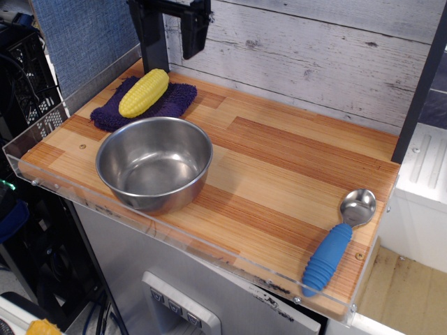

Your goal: Move the piece of corn out of the steel pan.

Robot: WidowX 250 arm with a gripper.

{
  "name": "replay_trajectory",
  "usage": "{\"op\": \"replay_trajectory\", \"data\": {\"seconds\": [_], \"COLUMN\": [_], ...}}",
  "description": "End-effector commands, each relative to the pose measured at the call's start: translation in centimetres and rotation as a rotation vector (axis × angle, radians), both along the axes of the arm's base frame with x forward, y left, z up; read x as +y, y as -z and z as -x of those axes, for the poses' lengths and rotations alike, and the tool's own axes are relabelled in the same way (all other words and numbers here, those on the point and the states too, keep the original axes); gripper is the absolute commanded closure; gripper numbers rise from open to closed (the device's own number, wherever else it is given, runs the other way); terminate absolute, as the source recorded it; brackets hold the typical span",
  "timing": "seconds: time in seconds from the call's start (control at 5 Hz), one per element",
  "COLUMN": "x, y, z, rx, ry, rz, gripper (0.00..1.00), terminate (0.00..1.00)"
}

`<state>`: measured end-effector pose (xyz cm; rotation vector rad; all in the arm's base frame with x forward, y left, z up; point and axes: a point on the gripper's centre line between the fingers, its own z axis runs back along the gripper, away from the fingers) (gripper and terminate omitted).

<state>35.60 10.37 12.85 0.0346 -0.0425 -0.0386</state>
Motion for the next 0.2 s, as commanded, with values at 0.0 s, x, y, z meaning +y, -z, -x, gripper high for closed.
{"op": "replay_trajectory", "data": {"seconds": [0.0], "x": [0.44], "y": [-2.39], "z": [0.42], "rx": [-0.064], "ry": [0.005], "rz": [-0.021], "gripper": [0.0], "terminate": [1.0]}}
